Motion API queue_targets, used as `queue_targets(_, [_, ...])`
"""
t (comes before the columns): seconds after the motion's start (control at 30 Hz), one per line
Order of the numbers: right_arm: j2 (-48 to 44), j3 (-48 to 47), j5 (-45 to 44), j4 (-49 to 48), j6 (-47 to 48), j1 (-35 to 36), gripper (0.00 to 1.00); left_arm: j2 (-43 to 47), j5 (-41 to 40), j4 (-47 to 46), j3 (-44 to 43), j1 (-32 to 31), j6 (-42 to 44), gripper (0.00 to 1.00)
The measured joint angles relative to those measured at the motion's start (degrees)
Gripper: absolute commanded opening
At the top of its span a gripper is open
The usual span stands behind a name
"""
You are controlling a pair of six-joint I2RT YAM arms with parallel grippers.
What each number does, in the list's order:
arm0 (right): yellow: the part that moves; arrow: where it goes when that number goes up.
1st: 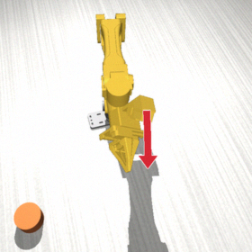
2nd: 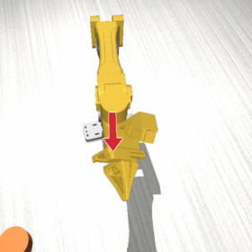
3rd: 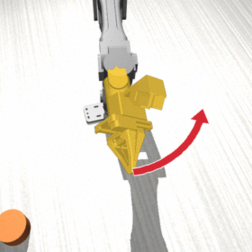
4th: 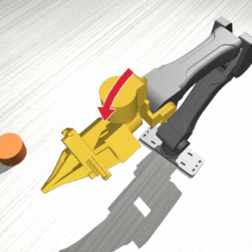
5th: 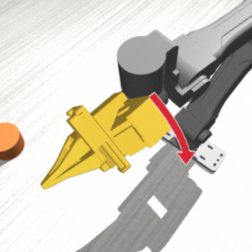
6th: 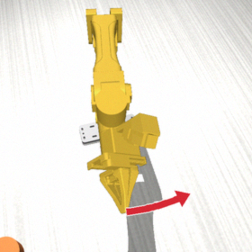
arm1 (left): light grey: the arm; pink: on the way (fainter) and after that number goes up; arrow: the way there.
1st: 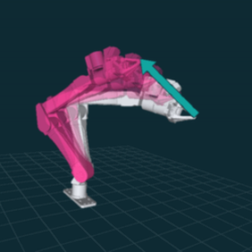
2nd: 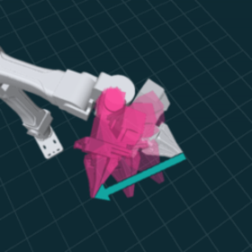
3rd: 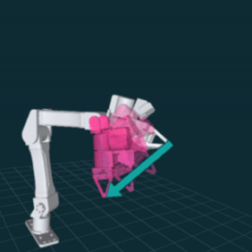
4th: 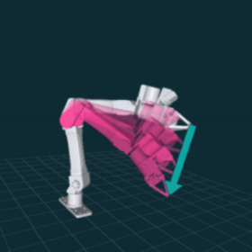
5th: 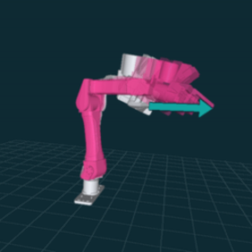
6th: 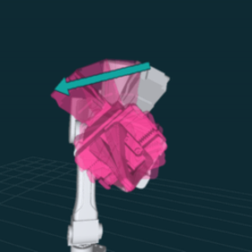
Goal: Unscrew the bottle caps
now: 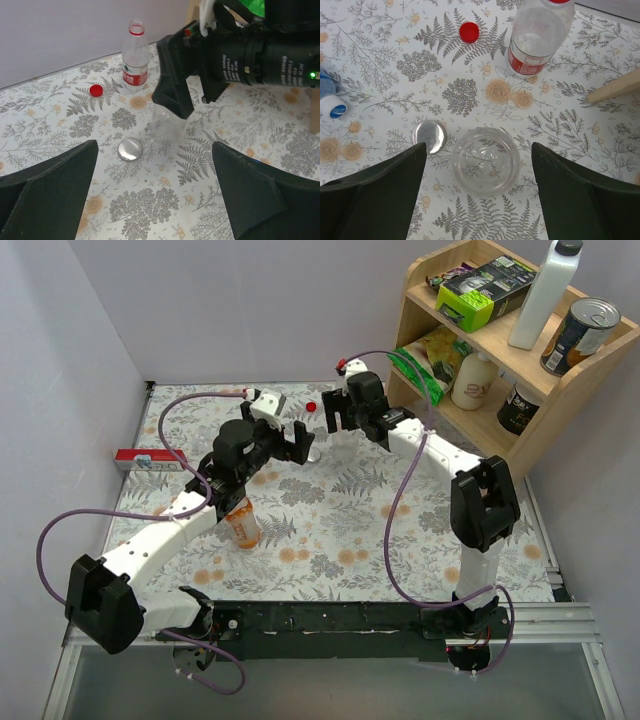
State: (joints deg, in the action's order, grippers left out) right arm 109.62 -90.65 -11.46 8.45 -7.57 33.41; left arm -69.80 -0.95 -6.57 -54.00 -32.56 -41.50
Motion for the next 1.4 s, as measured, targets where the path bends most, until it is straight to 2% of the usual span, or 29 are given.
queue_targets(0.17, [-6.0, 2.5, 0.7, 0.9, -1.8, 0.0, 0.88, -0.3, 0.5, 2.7, -4.2, 3.6, -3.6, 0.98])
queue_targets(0.33, [-22.0, 12.2, 2.8, -1.9, -6.1, 1.2, 0.87, -2.0, 2.2, 5.1, -10.0, 13.2, -8.7, 0.98])
queue_targets(0.43, [-29.5, 15.5, 3.3, -3.8, -8.0, 6.3, 0.87, -2.3, 2.4, 7.1, -10.1, 19.4, -11.0, 0.98])
queue_targets(0.5, [-30.9, 15.6, 4.0, -5.3, -8.8, 11.4, 0.87, -2.3, 2.4, 8.5, -9.8, 22.5, -11.8, 0.98])
queue_targets(0.67, [-26.3, 13.4, 4.7, -6.3, -9.3, 26.3, 0.82, -0.9, -0.1, 8.7, -4.3, 26.0, -11.3, 0.98])
queue_targets(0.8, [-17.6, 7.4, 3.8, -4.9, -9.2, 32.5, 0.78, 1.7, -1.2, 7.8, 3.3, 26.1, -10.8, 0.98])
queue_targets(0.9, [-12.2, 2.8, 2.5, -2.7, -8.9, 34.5, 0.78, 2.8, -1.0, 6.8, 6.9, 26.1, -10.8, 0.98])
queue_targets(1.27, [-3.6, -8.7, -0.7, 5.1, -8.7, 35.7, 0.74, 2.5, -2.9, 6.2, 7.0, 26.1, -10.8, 0.98])
queue_targets(1.4, [-1.9, -9.8, -0.6, 7.2, -8.7, 35.9, 0.67, 2.5, -3.5, 6.2, 7.0, 26.1, -10.8, 0.98])
